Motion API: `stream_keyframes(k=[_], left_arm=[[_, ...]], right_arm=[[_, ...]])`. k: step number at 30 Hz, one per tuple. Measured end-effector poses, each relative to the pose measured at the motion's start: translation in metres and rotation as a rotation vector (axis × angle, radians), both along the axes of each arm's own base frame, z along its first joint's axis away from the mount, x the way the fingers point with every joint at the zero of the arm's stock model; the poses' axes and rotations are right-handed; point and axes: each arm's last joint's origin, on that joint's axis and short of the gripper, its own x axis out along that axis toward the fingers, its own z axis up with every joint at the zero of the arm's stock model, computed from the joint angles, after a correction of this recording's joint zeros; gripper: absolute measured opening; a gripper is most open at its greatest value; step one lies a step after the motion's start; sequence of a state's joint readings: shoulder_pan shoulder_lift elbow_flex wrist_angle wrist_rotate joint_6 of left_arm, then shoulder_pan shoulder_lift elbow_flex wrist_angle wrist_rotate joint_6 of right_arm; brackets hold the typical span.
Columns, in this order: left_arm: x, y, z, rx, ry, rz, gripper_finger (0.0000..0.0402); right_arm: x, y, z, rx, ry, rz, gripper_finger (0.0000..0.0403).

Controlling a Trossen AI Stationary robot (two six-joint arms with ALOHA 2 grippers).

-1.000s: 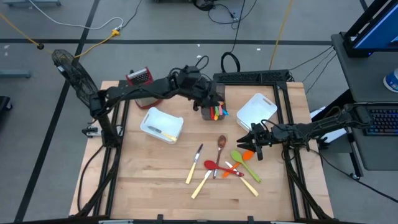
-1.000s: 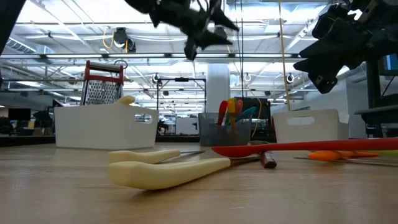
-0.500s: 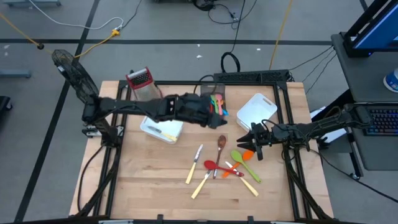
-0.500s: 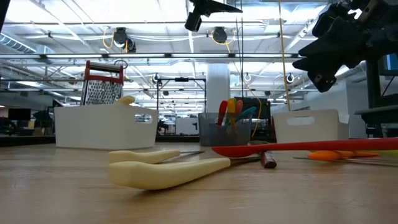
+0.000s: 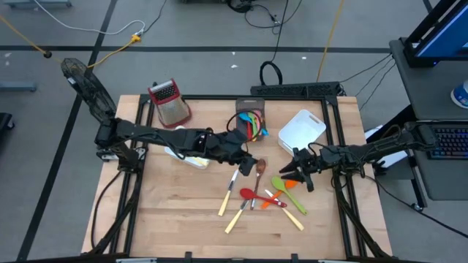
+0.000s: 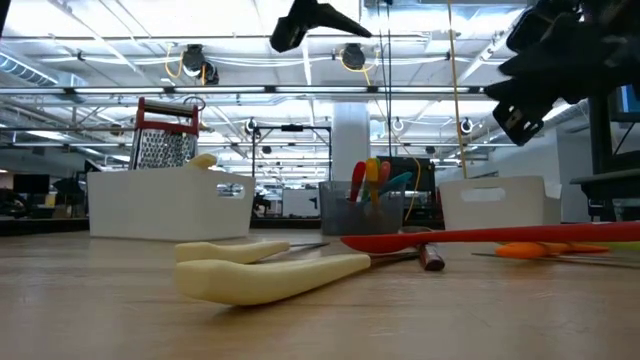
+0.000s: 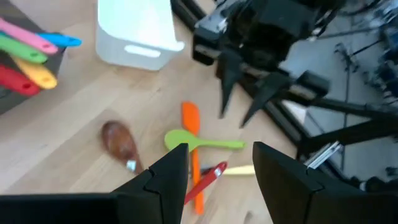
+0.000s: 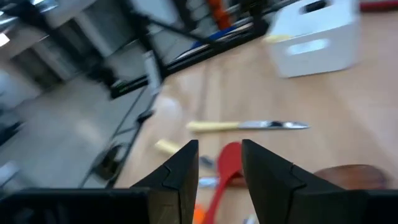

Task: Pick & Place Kitchen Items
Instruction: Put the yellow knife into the left white bin

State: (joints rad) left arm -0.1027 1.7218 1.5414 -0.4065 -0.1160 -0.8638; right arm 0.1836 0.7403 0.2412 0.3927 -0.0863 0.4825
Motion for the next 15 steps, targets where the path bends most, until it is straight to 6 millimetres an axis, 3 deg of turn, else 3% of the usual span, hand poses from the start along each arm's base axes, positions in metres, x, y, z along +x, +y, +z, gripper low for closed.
stream_keyframes(k=[8,15], left_arm=[[-0.017,0.000,-0.019,-0.001,0.250,0.092,0.0182],[-0.029,-0.004,-0.008,0.105,0.269,0.002,0.0182]], right_arm=[[0.001,0.004,0.008,-0.047,-0.042,0.119,0.0114],[0.004,0.002,0.018,-0.060,-0.071,0.048,0.0114]])
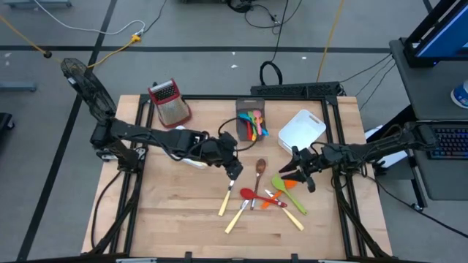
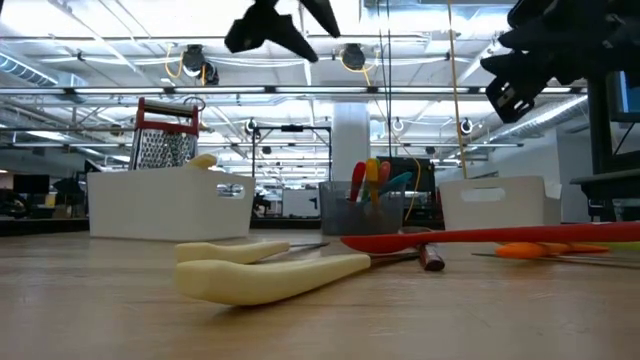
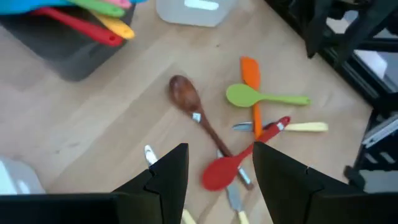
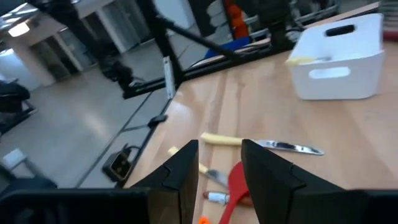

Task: Pick & Place Kitchen Items
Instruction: Put the yellow knife into the left white bin

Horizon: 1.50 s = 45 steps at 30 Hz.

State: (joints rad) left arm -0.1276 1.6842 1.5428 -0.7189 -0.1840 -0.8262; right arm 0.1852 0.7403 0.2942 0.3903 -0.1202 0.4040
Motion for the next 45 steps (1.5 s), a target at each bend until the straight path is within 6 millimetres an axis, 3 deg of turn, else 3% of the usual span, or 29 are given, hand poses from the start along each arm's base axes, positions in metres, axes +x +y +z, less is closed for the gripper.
stream_keyframes(k=[4,7,15,20,31,36,42,45], left_arm=[[-0.016,0.003,0.002,0.025,0.030,-0.043,0.0182],[-0.039,0.002,0.000,0.008,0.026,-0.075,0.0182],[-0.104,-0.011,-0.020,-0.069,-0.230,-0.128,0.0182],[-0.125,-0.023,-0.039,-0.124,-0.348,-0.175,0.0182],[-0.129,-0.041,-0.048,-0.136,-0.435,-0.270,0.0182],[-0.123,-0.042,-0.054,-0.214,-0.415,-0.202,0.0182],[-0.106,-0.052,-0.073,-0.253,-0.289,-0.143,0.0182],[-0.090,-0.060,-0.073,-0.242,-0.220,-0.137,0.0182]], right_arm=[[0.001,-0.001,0.003,0.001,-0.007,-0.047,0.0114],[0.002,-0.002,0.004,0.038,-0.011,-0.103,0.0114],[0.003,-0.006,0.007,0.067,-0.044,-0.240,0.0114],[0.003,-0.008,0.007,0.061,-0.045,-0.289,0.0114],[0.003,-0.008,0.004,0.053,-0.025,-0.290,0.0114],[0.003,-0.008,0.003,0.048,-0.015,-0.311,0.0114],[0.003,-0.010,0.003,0.047,-0.018,-0.377,0.0114],[0.003,-0.011,0.003,0.038,-0.020,-0.393,0.0114]])
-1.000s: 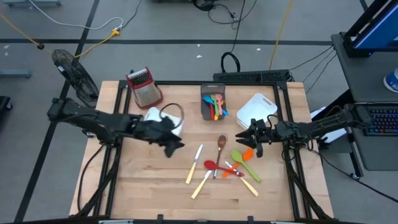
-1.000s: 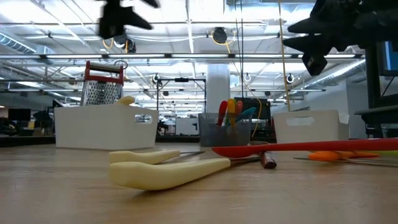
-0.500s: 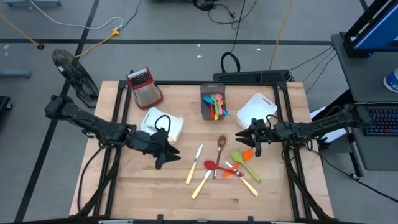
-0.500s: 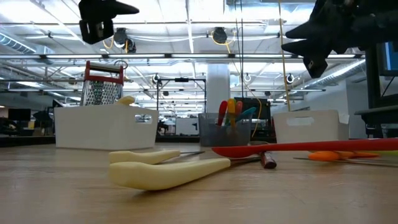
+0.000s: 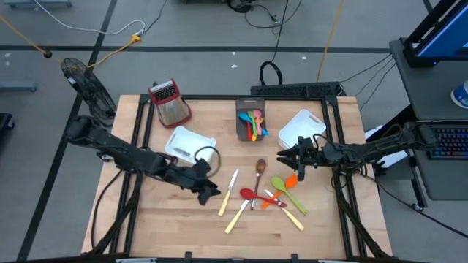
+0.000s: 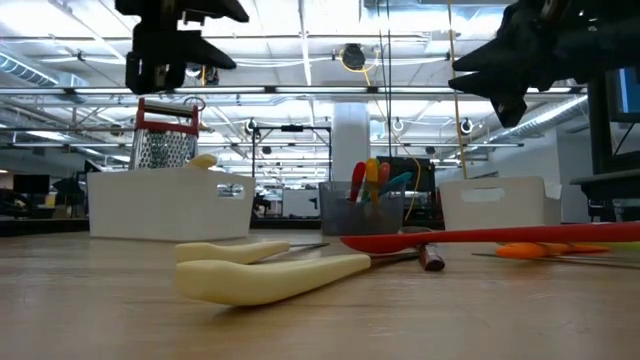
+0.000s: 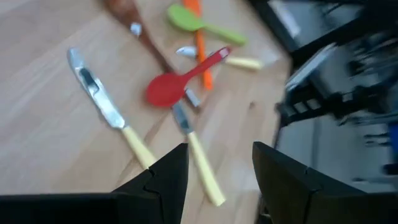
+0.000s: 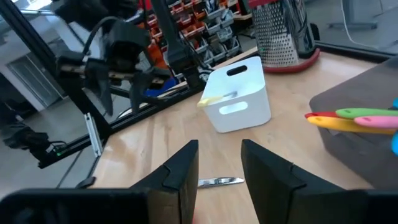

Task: Pick & Place Kitchen Items
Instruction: Put the yellow knife into the left white bin

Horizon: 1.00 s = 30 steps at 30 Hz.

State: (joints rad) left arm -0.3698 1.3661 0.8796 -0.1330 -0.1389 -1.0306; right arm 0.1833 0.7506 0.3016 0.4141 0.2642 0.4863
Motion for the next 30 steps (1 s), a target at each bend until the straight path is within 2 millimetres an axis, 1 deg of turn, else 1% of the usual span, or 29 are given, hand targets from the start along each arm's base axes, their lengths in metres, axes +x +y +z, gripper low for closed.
stream_keyframes(k=[2,7,11,13,16,21,27,30], left_arm=[[0.010,-0.002,-0.001,0.029,0.075,0.006,0.0182],[0.041,-0.004,-0.003,0.046,0.200,0.044,0.0182],[0.062,-0.002,-0.013,-0.049,0.326,0.111,0.0182],[0.072,-0.003,-0.018,-0.133,0.358,0.137,0.0182],[0.083,-0.008,-0.026,-0.201,0.396,0.182,0.0182],[0.094,-0.020,-0.044,-0.243,0.461,0.244,0.0182],[0.095,-0.027,-0.064,-0.279,0.562,0.340,0.0182],[0.094,-0.029,-0.069,-0.283,0.577,0.372,0.0182]], right_arm=[[0.000,0.000,0.000,-0.015,0.005,0.001,0.0114],[0.000,0.000,-0.001,-0.059,0.012,0.009,0.0114],[0.000,0.000,-0.001,-0.083,0.014,0.012,0.0114],[0.000,0.000,-0.001,-0.083,0.015,0.012,0.0114],[0.000,0.000,-0.001,-0.083,0.015,0.013,0.0114],[0.000,0.000,-0.001,-0.083,0.015,0.016,0.0114],[0.000,0.000,-0.001,-0.084,0.018,0.016,0.0114],[0.000,0.000,-0.002,-0.084,0.022,0.017,0.0114]])
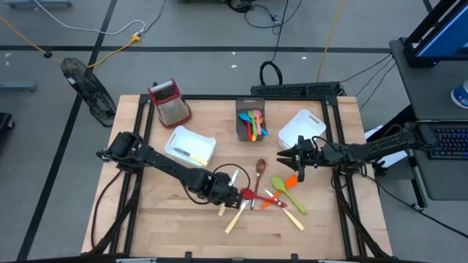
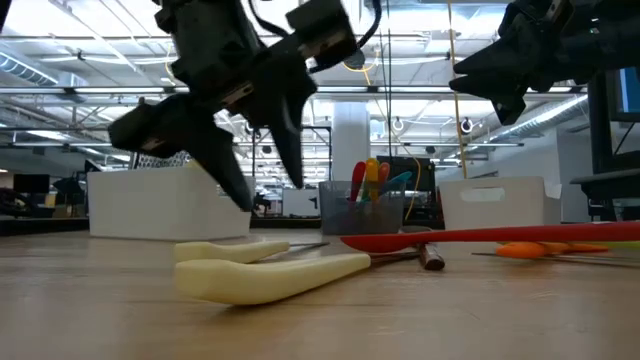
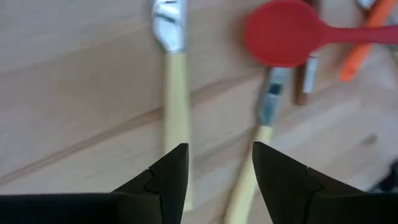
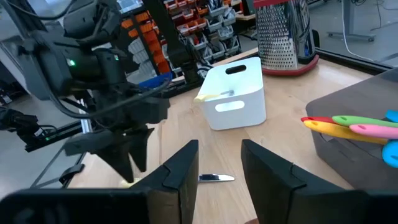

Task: Pick & Place Kitchen Items
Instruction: Put the yellow knife into the left white bin

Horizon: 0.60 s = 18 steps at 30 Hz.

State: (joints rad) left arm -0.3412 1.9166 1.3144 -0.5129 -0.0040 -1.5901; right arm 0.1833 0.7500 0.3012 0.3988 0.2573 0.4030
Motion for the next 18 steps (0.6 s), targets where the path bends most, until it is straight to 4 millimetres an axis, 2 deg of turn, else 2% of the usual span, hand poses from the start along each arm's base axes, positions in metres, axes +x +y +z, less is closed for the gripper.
stream_keyframes(k=[8,18], left_arm=[[-0.001,0.002,-0.010,0.031,0.047,0.030,0.0182],[0.000,0.001,-0.035,0.041,0.141,0.009,0.0182]], right_arm=[[0.000,0.000,-0.003,-0.005,0.029,0.005,0.0114],[-0.001,0.000,-0.005,-0.009,0.049,0.005,0.0114]])
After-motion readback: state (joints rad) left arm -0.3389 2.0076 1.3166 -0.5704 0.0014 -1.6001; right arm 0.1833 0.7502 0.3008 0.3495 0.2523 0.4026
